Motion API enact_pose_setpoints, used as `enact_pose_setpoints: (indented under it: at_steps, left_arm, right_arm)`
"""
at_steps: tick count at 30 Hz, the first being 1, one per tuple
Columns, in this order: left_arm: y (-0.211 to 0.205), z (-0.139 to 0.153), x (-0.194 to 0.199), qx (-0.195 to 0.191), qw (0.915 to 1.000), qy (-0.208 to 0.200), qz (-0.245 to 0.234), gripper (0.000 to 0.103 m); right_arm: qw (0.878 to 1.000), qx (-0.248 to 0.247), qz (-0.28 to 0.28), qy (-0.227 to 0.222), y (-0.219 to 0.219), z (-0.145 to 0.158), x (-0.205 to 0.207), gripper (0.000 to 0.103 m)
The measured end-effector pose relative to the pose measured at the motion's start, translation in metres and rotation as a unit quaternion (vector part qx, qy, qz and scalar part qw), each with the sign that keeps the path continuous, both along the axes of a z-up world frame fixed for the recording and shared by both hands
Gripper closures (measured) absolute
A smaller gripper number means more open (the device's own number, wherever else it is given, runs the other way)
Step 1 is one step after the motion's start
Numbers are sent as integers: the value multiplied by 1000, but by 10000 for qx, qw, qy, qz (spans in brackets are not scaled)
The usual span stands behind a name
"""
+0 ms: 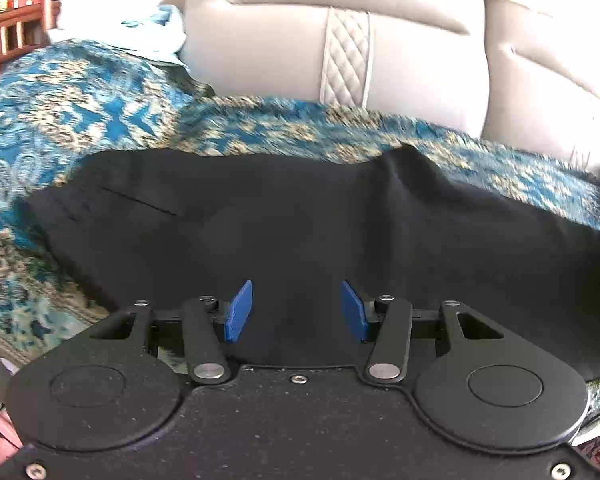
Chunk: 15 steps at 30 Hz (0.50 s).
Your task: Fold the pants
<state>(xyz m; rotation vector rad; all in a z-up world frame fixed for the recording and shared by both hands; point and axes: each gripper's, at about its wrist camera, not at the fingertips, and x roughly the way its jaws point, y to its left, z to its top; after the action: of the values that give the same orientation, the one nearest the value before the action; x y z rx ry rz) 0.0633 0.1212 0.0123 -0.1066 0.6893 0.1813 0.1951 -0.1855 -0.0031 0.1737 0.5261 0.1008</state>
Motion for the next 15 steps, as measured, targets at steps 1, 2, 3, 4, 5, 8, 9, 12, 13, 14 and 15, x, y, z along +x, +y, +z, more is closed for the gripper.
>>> enact_pose_setpoints:
  at_steps: [1,2,3,4,5,8,9,12,13,14,15]
  left_arm:
    - [5,2,-3,-10,10000,-19,35,56]
    - [10,3,-7,-21,10000,-31,66,56]
    - [15,4,-10,-37,9999,-34,94,56]
    - [20,3,-13,-60,9999,-33,121,56]
    - [24,2,-16,-85,9999,-29,140,56]
    - [34,-4,-22,-181,9996,7,198,56]
    - [36,-6,-23,-242,9995,18,211,56]
    - [39,-9,-22,-427,9989,8,209,56]
    - [38,-9,-23,-469,9987,-21,185,56]
    - [37,-7,-22,-502,9986,-60,145,56]
    - [35,-6,-21,-523,9985,-94,98,56]
  right_arm:
    - [9988,-94,478,44,34,-6,-2,97]
    - [9960,-234,854,95,64,-14,-6,96]
    - [9923,-376,1169,174,90,-23,-11,96]
    - [9882,-454,1438,267,112,-32,-17,96]
    - [9846,-488,1645,335,127,-39,-23,96]
    - [9769,-811,1972,170,155,-47,-43,92]
    - [9744,-963,2030,103,161,-48,-48,89]
    - [9687,-960,2290,31,159,-47,-55,73]
    - [9659,-903,2427,38,156,-46,-58,52]
    - [9635,-906,2519,45,155,-46,-60,43]
    - [9598,-916,2654,52,153,-46,-64,41]
